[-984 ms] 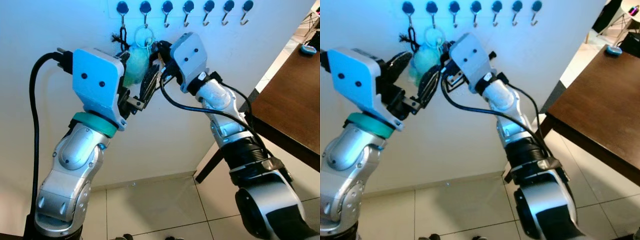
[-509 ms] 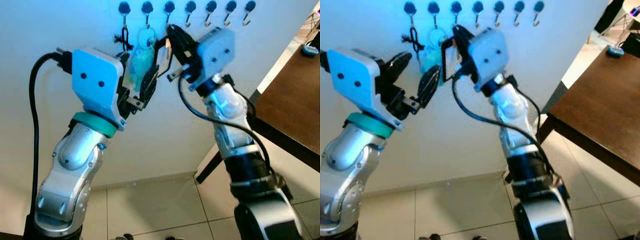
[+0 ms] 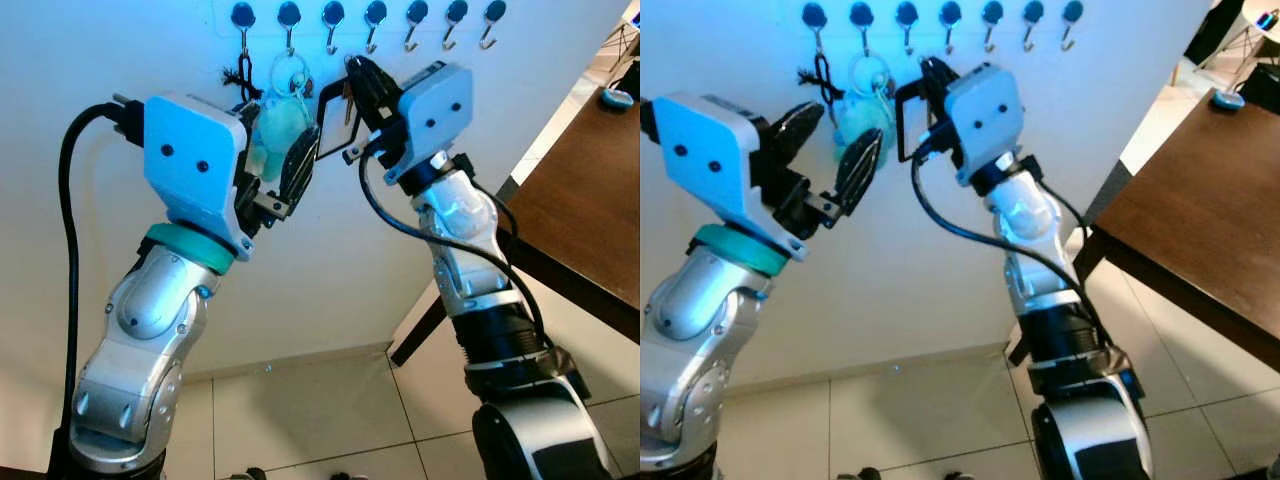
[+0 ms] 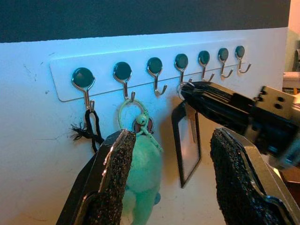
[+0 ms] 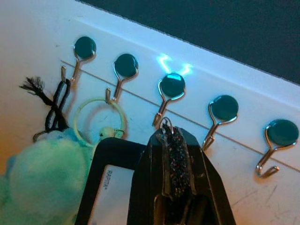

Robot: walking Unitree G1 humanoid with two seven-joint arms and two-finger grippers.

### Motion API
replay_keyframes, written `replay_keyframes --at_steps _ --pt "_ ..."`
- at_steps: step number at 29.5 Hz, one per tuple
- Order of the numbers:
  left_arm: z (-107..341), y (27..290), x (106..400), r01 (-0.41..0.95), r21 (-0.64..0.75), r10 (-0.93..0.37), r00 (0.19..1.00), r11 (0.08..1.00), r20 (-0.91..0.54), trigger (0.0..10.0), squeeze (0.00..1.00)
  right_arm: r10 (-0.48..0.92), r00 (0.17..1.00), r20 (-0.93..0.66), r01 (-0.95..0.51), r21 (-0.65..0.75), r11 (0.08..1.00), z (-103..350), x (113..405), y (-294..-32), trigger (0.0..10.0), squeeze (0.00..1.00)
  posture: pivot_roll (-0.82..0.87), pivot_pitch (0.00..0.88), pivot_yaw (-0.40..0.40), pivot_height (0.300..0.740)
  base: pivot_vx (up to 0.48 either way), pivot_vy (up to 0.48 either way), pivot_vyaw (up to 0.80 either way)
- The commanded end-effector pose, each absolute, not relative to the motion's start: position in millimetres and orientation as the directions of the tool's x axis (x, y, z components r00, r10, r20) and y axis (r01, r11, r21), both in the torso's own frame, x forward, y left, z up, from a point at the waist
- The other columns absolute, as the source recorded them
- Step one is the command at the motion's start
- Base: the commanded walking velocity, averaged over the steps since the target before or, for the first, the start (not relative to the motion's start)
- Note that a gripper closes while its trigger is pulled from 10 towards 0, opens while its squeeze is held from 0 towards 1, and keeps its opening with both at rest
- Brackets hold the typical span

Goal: Hang keys on a hook

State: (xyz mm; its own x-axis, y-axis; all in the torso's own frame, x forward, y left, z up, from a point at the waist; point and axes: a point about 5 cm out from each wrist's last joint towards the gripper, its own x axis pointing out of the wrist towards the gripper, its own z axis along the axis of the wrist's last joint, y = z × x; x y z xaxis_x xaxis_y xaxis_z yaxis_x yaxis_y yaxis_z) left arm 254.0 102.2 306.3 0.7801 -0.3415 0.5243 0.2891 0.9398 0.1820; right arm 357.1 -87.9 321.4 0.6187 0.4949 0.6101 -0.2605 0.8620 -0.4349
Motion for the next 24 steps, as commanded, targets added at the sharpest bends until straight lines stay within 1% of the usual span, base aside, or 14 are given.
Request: replay_keyframes --at_steps 1,7,13,16,18,19,21,22,24 --pt "307.0 100.8 253.0 0.296 0.19 -0.351 0.775 0.936 0.525 10.0 0.0 0.489 0.613 0.62 -0.248 -0.437 0.865 324.3 357.1 -88.2 10.0 0.0 -0.02 0.12 0.063 0.74 0.0 0.0 0.0" --pt "307.4 99.9 251.2 0.292 0.188 -0.347 0.776 0.938 0.526 10.0 0.0 0.513 0.607 0.607 -0.255 -0.463 0.849 333.6 364.0 -77.3 10.0 0.0 -0.01 0.125 0.054 0.74 0.0 0.0 0.0" --pt "307.2 100.1 251.2 0.291 0.186 -0.345 0.778 0.939 0.526 10.0 0.0 0.523 0.608 0.597 -0.258 -0.475 0.842 335.0 364.9 -74.6 10.0 0.0 -0.02 0.127 0.053 0.74 0.0 0.0 0.0" --pt "307.0 99.9 251.7 0.291 0.185 -0.344 0.778 0.939 0.525 10.0 0.0 0.553 0.619 0.558 -0.271 -0.51 0.816 329.6 367.4 -70.7 10.0 0.0 -0.02 0.127 0.053 0.74 0.0 0.0 0.0" --pt "307.0 99.9 251.7 0.291 0.185 -0.344 0.778 0.939 0.525 10.0 0.0 0.553 0.619 0.558 -0.271 -0.51 0.816 329.6 367.4 -70.7 10.0 0.0 -0.02 0.127 0.053 0.74 0.0 0.0 0.0" --pt "307.0 99.8 251.9 0.291 0.184 -0.344 0.778 0.939 0.525 10.0 0.0 0.573 0.624 0.531 -0.276 -0.537 0.797 326.3 368.5 -68.3 10.0 0.0 -0.02 0.127 0.053 0.74 0.0 0.0 0.0" --pt "307.0 99.8 251.9 0.291 0.184 -0.344 0.778 0.939 0.525 10.0 0.0 0.573 0.624 0.531 -0.276 -0.537 0.797 326.3 368.5 -68.3 10.0 0.0 -0.02 0.127 0.053 0.74 0.0 0.0 0.0" --pt "307.0 99.6 252.1 0.291 0.183 -0.344 0.778 0.939 0.525 10.0 0.0 0.586 0.639 0.498 -0.261 -0.577 0.774 322.8 371.3 -66.5 10.0 0.0 -0.02 0.129 0.053 0.74 0.0 0.0 0.0" --pt "307.0 99.6 252.2 0.291 0.183 -0.343 0.779 0.939 0.525 10.0 0.0 0.586 0.652 0.481 -0.247 -0.597 0.763 321.4 373.7 -66.4 10.0 0.0 -0.02 0.129 0.053 0.74 0.0 0.0 0.0"
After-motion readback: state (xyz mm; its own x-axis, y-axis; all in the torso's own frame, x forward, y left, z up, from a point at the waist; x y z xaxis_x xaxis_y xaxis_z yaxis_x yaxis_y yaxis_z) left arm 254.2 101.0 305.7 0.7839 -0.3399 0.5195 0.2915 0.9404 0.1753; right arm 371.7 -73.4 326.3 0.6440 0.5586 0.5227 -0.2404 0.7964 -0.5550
